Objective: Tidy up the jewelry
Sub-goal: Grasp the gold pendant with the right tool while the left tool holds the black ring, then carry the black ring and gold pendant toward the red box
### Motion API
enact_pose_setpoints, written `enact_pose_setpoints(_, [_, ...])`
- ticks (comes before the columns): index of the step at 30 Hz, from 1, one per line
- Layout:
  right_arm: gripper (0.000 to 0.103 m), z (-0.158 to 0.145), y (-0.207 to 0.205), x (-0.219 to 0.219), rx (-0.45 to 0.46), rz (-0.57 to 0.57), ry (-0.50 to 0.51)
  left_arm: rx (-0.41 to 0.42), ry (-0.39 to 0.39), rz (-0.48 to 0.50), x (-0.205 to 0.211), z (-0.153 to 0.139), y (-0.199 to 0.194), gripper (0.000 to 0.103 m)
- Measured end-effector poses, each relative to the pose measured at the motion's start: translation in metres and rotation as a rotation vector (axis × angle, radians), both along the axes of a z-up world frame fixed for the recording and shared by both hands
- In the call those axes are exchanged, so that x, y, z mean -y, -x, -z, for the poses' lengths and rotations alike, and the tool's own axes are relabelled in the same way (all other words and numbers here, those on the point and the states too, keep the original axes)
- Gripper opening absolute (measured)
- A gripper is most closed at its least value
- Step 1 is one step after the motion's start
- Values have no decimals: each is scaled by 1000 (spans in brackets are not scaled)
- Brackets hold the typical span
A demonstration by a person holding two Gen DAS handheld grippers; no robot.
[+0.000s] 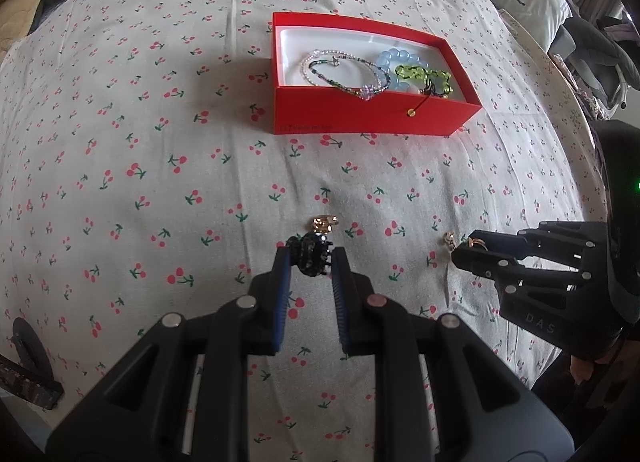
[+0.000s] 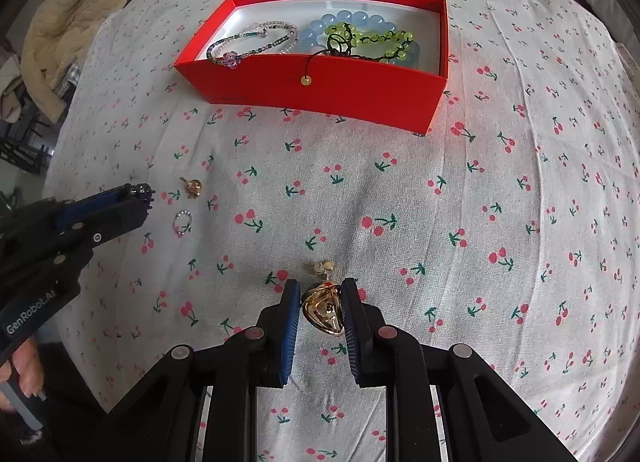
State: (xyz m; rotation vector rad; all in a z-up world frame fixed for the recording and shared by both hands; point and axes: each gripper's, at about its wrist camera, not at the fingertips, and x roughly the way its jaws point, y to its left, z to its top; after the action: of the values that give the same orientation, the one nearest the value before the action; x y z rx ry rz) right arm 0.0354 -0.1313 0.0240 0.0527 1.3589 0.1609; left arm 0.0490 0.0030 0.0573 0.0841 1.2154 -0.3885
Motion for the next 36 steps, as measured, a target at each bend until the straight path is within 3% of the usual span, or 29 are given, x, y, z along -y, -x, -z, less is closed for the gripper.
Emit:
enact_pose_setpoints(16, [21, -43, 8, 35, 94, 50, -68, 36, 55, -16, 2, -20, -5, 22])
enact_pose_setpoints(29, [21, -68, -9, 63, 178, 147, -142, 78, 188, -67, 8, -42, -35, 22])
enact_pose_setpoints(36, [21, -71, -28, 69, 220, 203, -168, 71, 249, -101, 18, -37, -60, 22])
